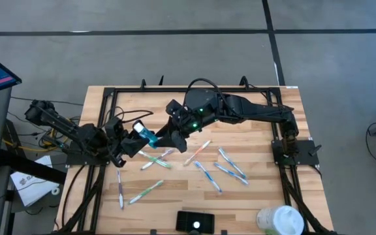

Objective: Pick & Place toothbrushing station
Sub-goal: Put the blue mouthwash into the black mesh organizer

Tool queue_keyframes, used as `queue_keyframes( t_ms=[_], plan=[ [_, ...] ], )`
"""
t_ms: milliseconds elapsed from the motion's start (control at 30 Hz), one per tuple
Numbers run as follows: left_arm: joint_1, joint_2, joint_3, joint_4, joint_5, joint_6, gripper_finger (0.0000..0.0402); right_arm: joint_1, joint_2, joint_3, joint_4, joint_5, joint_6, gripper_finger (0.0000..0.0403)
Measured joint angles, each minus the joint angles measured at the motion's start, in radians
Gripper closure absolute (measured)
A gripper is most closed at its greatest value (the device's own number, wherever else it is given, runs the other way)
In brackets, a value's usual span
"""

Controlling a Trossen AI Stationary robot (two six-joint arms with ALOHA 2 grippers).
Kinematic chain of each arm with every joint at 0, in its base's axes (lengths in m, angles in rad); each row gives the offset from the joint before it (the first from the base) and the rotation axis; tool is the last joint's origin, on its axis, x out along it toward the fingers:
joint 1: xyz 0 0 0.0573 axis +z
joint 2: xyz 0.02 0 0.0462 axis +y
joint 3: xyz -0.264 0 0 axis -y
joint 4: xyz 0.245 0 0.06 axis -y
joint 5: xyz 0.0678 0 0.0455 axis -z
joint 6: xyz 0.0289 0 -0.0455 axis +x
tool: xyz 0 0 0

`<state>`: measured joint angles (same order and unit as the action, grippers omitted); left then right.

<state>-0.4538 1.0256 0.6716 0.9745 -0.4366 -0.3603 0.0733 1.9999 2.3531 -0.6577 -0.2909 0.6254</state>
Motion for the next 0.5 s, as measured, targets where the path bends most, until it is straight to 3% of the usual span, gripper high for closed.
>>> queue_keyframes(
  t_ms=[133,500],
  plan=[
    [0.0,0.0,0.001,-0.003,-0.001,-0.007,0.0256,0.0,0.0,0.0,0.0,-0.036,0.001,0.0128],
    [-0.012,0.001,0.001,-0.057,-0.003,-0.047,0.0256,-0.006,-0.004,0.0,-0.045,-0.173,0.012,0.0127]
  ],
)
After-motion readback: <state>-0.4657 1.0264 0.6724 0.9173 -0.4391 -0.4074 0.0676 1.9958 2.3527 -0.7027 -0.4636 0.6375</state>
